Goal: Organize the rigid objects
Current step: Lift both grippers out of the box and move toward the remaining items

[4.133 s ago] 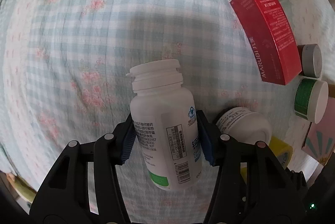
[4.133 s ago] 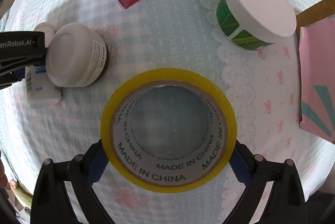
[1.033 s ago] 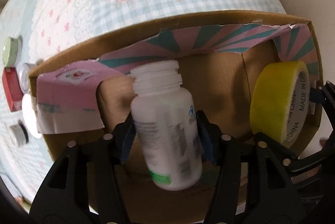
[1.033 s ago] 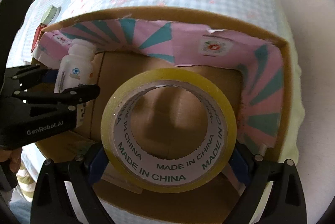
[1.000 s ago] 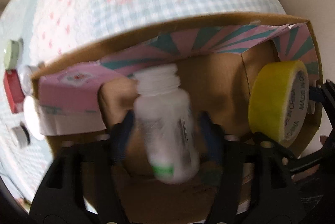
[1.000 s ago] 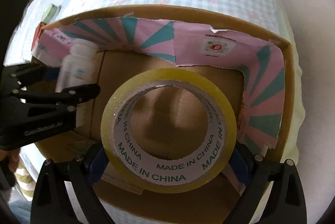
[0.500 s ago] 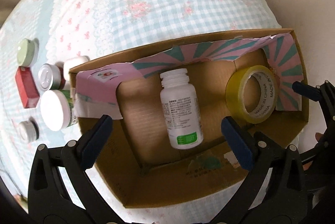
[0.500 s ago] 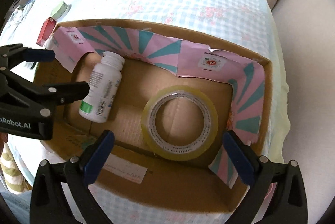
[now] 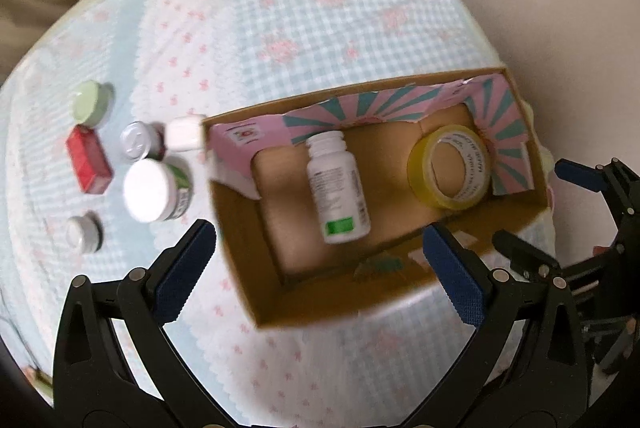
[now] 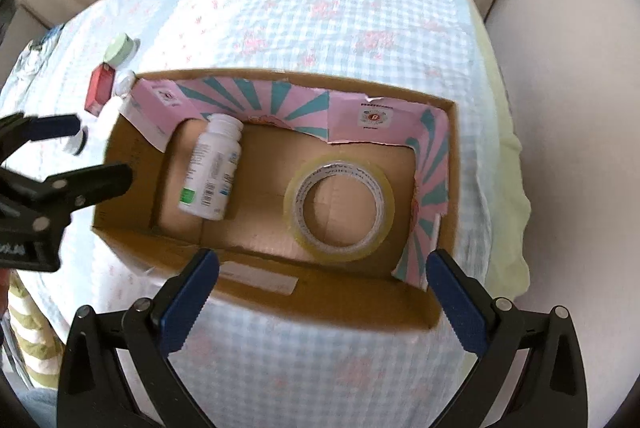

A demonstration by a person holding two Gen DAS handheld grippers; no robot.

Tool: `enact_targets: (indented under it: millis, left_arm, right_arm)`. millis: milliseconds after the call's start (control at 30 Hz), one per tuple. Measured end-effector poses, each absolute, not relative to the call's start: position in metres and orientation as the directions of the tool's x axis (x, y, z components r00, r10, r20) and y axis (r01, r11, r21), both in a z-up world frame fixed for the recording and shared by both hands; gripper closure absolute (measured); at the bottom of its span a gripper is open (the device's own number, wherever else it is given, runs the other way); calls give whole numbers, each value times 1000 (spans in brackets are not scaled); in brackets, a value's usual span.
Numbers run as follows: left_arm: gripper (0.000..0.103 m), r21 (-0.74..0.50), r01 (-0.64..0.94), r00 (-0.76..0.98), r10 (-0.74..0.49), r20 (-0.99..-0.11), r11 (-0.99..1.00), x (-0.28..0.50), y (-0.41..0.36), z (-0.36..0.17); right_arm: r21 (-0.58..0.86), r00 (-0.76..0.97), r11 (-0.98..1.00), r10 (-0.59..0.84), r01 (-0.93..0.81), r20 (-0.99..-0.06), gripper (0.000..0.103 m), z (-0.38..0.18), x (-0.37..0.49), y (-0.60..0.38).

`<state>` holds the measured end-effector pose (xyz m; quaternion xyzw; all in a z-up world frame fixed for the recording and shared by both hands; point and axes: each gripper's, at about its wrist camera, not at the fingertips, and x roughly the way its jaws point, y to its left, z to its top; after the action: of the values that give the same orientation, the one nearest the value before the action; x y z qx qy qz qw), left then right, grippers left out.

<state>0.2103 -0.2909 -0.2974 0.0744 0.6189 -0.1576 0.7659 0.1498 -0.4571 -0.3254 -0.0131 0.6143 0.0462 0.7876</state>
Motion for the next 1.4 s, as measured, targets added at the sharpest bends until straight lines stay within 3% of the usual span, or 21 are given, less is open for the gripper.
enact_targets:
  millis: [367,733,1067,1400]
  left_arm:
    - [0,-69,195,310,-128,-942,978,158,-190,-211]
    - [0,-70,56,375,-86,-923,996,126,-53,-174]
    - [0,-113,54,377,-125,-918,992,156,45,-173]
    - [0,-126,20,302,-126,-945,992,228,89,-222]
  right_arm:
    - [29,364,999,39,-31,-930,0,-251,111,-414]
    - [39,465,999,27,16,-885,0,-202,67,-311]
    - [58,508,994,1,97,-861,0,-184,79,-214]
    - [72,460,986,-6,151,-888,0,-222,119,-150]
